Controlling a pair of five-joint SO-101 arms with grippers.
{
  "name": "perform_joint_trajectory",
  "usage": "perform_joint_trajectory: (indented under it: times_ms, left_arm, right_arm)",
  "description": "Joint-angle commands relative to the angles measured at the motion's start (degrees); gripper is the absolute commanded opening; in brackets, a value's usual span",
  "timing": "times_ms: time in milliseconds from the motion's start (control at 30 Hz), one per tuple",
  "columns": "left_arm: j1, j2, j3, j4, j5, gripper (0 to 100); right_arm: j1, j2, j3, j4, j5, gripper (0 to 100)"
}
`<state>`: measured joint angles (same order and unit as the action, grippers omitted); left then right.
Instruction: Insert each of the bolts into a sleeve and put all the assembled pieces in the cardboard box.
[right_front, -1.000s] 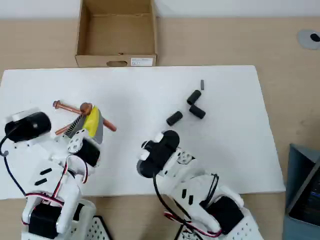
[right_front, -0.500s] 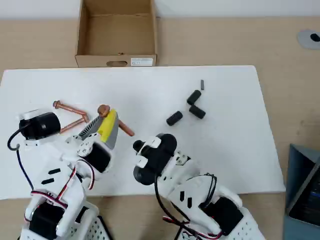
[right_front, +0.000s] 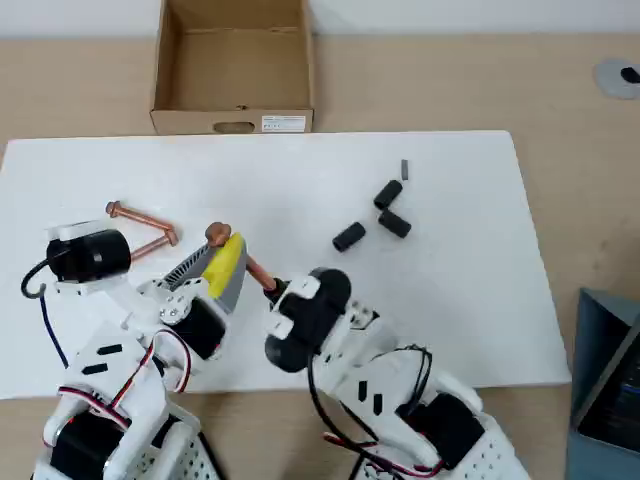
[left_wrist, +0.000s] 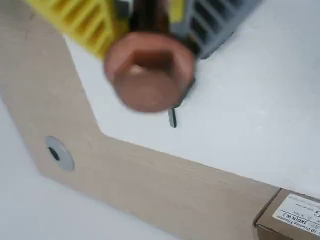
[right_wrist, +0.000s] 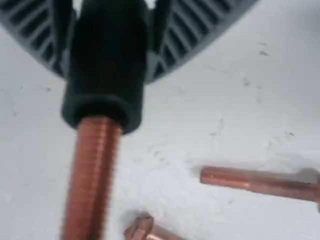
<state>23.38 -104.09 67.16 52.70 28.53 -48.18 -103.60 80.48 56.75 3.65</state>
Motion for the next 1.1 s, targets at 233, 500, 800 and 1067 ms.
perform_joint_trajectory:
  times_ms: [233, 500, 800, 1067]
  left_arm:
    - [0.53, -0.31, -1.67, 0.00, -0.53, 0]
    - [7.21, -0.31, -0.44, 3.87, -0.88, 0]
    - [8.88, -0.31, 0.44, 11.52, -3.43, 0]
    - [13.01, -0.40, 4.66, 11.78, -6.24, 0]
  right_arm:
    - [-0.48, -9.54, 0.13, -3.96, 2.55, 0.9]
    - [-0.48, -9.54, 0.13, -3.87, 2.55, 0.9]
    - [-0.48, -9.54, 0.13, -3.78, 2.46, 0.9]
    - [-0.48, -9.54, 0.22, -3.69, 2.46, 0.9]
